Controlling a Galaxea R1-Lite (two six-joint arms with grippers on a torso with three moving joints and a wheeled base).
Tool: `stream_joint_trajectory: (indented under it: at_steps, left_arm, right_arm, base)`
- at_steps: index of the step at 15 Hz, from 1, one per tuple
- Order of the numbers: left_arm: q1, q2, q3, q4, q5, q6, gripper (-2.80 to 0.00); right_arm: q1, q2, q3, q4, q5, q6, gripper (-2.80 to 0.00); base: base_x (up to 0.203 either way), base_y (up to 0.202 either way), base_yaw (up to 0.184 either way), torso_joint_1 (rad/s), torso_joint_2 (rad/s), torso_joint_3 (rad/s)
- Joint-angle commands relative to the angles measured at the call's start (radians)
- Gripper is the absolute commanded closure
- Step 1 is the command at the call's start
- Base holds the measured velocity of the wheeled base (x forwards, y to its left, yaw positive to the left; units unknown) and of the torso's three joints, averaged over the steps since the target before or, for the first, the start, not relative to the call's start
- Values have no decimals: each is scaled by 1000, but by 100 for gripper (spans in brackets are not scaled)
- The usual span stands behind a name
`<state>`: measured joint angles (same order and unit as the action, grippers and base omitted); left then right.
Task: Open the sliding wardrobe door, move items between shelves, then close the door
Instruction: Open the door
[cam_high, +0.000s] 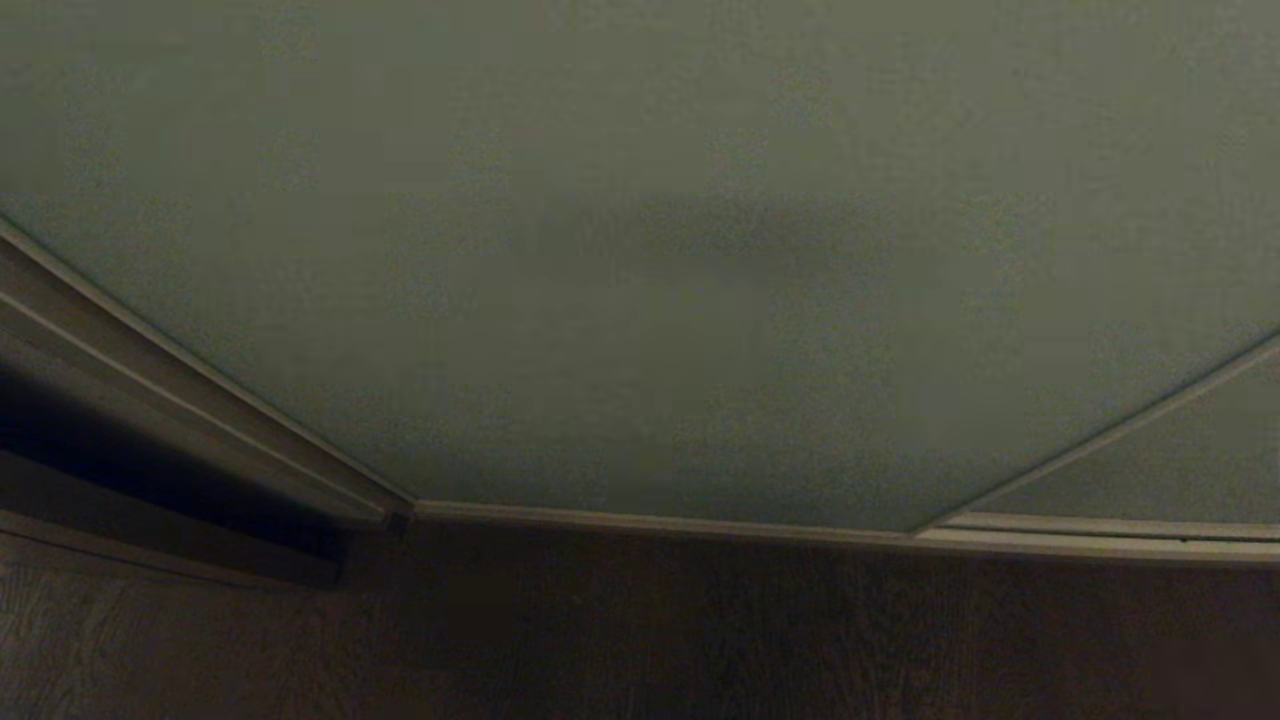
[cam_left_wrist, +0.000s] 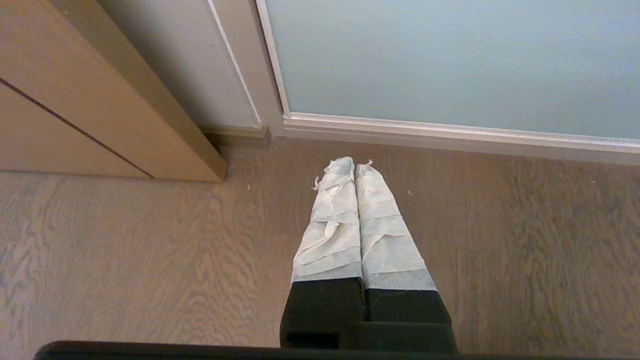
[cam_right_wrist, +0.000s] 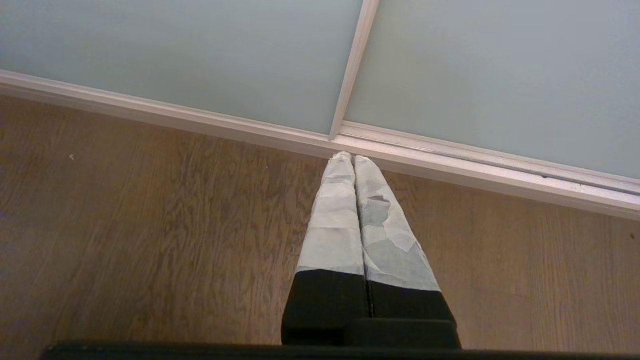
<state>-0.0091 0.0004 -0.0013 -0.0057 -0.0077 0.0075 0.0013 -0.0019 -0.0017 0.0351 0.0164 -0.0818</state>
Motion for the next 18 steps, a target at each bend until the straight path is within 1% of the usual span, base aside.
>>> stream_joint_trajectory:
  at_steps: [1,4,11,18]
  left_arm:
    - [0,-2,0,0,0,0,0]
    - [0,-2,0,0,0,-9,0]
    - [0,-2,-2,1,0,-15,0]
    - [0,-2,0,0,0,-15,0]
  right_arm:
    - [0,0,0,0,1,-1,0]
    - [0,0,0,0,1,-1,0]
    - [0,0,0,0,1,-1,0]
    - [0,0,0,0,1,-1,0]
  base:
    - [0,0,0,0,0,0]
    - [0,0,0,2,4,58]
    - [0,0,0,2,3,188]
    - [0,0,0,0,0,24]
